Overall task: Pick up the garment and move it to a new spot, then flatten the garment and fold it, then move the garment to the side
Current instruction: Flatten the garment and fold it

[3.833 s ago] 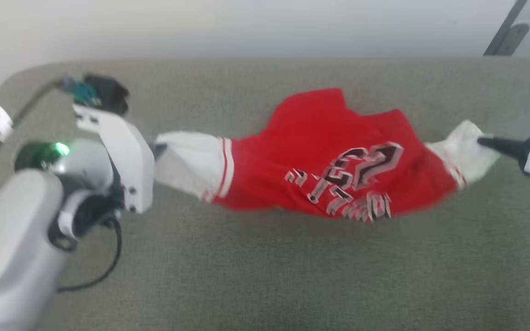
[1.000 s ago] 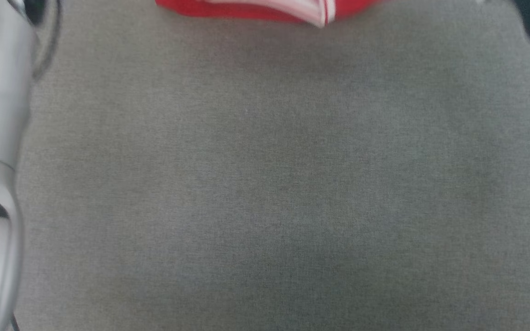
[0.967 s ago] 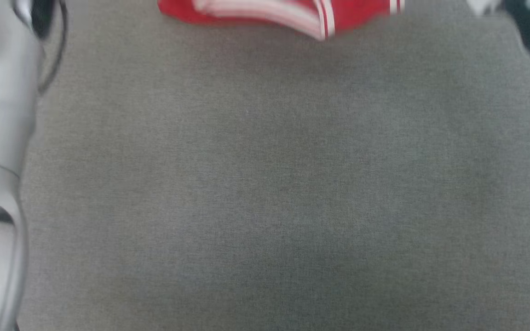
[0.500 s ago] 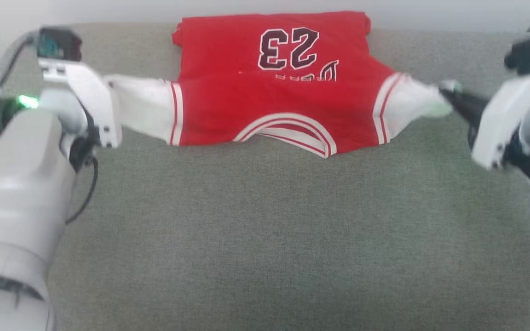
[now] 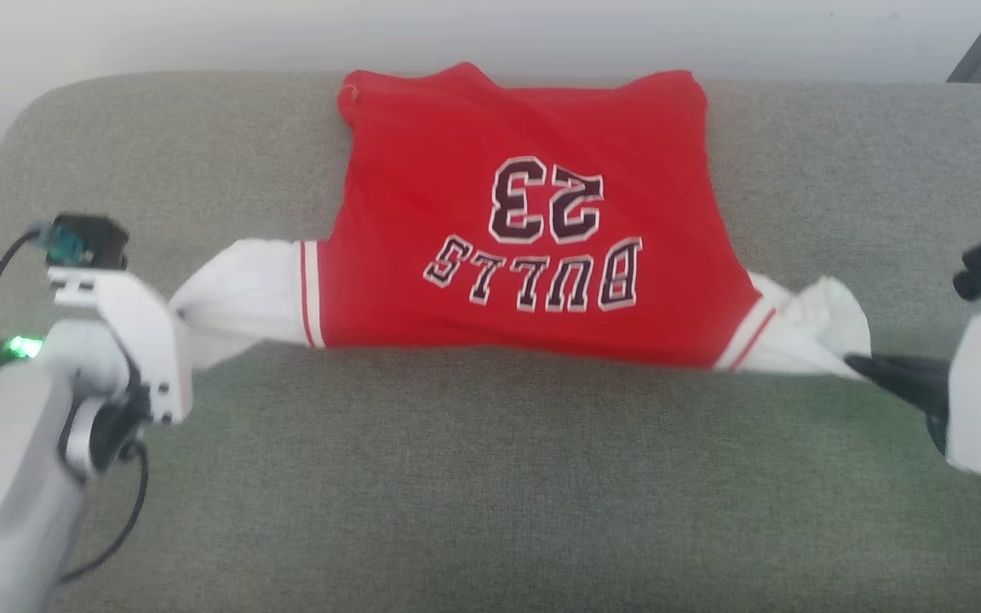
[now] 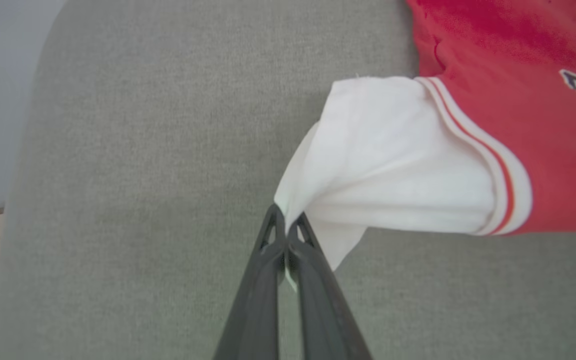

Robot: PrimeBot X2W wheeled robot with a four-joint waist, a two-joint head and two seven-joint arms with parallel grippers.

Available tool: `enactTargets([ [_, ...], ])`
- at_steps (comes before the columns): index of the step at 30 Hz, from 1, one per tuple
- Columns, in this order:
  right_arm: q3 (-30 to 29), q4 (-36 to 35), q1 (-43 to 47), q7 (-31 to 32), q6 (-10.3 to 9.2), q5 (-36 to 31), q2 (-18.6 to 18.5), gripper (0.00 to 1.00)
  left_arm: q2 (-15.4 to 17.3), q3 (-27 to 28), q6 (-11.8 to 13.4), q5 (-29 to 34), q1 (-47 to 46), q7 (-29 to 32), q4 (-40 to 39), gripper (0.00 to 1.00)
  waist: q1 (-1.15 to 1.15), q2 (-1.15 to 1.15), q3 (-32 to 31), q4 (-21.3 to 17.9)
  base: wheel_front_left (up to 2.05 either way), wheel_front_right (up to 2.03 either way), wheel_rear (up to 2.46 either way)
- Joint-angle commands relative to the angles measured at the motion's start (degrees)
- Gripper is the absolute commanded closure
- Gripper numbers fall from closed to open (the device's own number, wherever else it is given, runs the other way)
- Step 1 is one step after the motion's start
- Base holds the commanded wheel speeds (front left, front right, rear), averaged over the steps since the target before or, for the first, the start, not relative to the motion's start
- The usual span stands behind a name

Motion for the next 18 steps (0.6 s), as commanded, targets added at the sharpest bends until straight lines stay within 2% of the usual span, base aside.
enactTargets([
  [1, -0.56, -0.90, 1.31, 0.84, -0.02, 0.40, -0.90, 1.00, 1.47, 0.73, 1.69, -0.97, 2.43, 1.40, -3.26, 1.00, 0.00, 0.00, 0.00, -0.03, 0.00, 0.00, 0.00],
  [6, -4.09, -7.87, 7.30, 5.59, -0.02, 2.81, -4.31, 1.00, 9.06, 4.49, 13.82, -2.66, 17.20, 10.56, -30.09, 1.00, 0.00, 0.00, 0.01, -0.26, 0.00, 0.00, 0.00],
  [10, -7.37, -11.93, 12.21, 8.14, -0.02, 4.10, -6.32, 1.00, 13.63, 6.93, 22.11, -3.04, 26.93, 15.70, -45.57, 1.00, 0.00, 0.00, 0.11, -0.27, 0.00, 0.00, 0.00],
  [12, -9.45, -13.30, 14.09, 8.03, -0.02, 3.47, -6.68, 1.00, 15.12, 7.72, 24.65, -2.36, 29.95, 16.65, -50.74, 1.00, 0.00, 0.00, 0.37, -0.15, 0.00, 0.00, 0.00],
  [14, -11.21, -13.94, 15.86, 7.95, -0.02, 2.65, -5.89, 1.00, 15.62, 7.95, 25.87, -2.21, 32.07, 16.92, -53.90, 1.00, 0.00, 0.00, 0.70, 0.01, 0.00, 0.00, 0.00],
  [18, -13.41, -14.28, 17.77, 8.75, -0.02, -0.33, -2.96, 1.00, 15.40, 7.45, 26.09, -2.23, 33.96, 16.42, -54.77, 1.00, 0.00, 0.00, 1.07, 0.28, 0.00, 0.00, 0.00],
])
